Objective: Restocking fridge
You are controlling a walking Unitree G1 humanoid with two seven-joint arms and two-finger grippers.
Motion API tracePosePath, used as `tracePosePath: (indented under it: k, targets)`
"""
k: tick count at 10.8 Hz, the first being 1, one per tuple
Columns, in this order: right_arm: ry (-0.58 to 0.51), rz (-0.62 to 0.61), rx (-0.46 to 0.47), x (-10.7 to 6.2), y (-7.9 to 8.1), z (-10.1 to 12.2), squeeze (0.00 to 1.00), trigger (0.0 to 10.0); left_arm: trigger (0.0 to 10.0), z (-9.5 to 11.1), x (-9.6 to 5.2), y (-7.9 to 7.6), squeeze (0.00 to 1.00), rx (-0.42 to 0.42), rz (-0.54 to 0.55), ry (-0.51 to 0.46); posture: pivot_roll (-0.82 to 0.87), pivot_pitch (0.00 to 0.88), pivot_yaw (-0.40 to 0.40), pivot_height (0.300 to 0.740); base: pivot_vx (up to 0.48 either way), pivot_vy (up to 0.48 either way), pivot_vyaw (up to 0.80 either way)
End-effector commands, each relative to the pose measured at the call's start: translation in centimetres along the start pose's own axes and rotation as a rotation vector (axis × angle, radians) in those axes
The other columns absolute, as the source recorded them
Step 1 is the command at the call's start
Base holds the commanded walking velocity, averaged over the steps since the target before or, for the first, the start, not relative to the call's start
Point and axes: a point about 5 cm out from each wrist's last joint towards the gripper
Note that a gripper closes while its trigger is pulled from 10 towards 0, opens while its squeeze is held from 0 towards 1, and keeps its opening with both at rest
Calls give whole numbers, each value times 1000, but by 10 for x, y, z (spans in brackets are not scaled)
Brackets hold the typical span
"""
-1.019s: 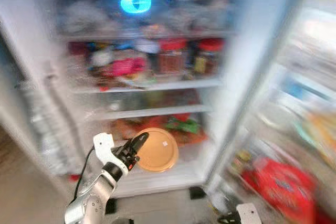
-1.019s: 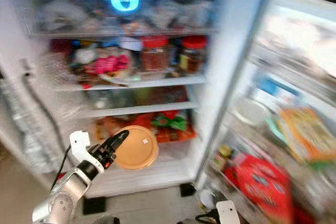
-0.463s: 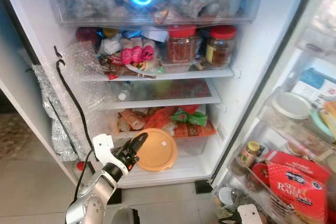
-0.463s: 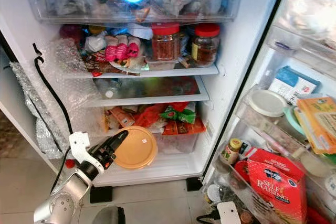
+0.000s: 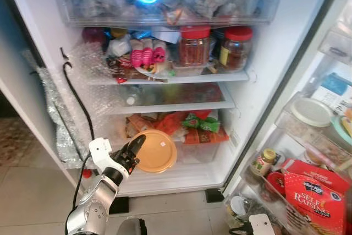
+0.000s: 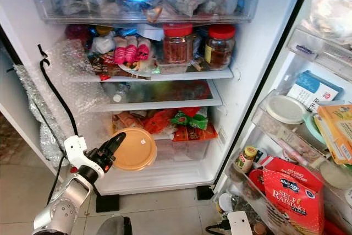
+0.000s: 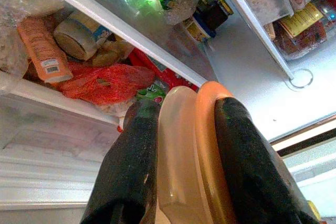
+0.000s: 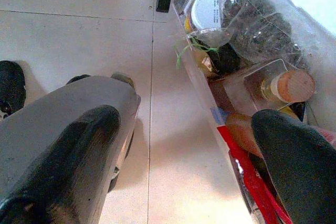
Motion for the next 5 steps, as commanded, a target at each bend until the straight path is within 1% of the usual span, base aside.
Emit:
tracePosePath:
  k: [1,3,5]
  targets:
    - [-15,-4,5,0,-2,2,0,10000,10000,4,5,-2,0,5,-4,-10,-98,0,-46,662,0,0,0]
    - [-14,-5,4,0,-1,3,0,10000,10000,2,5,-3,0,4,-6,-9,-97,0,-46,662,0,0,0]
    - [-9,-9,-1,0,-2,3,0,10000,10000,2,6,-2,0,6,-3,-11,-94,0,-46,649,0,0,0]
Point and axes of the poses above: a point about 5 cm out from each wrist's last joint towards the gripper, its own x axis pointing out of the wrist towards the gripper, its own z axis along the axis of the wrist's last joint, y = z × x, and after that the axes turned 14 degrees about x, right-handed
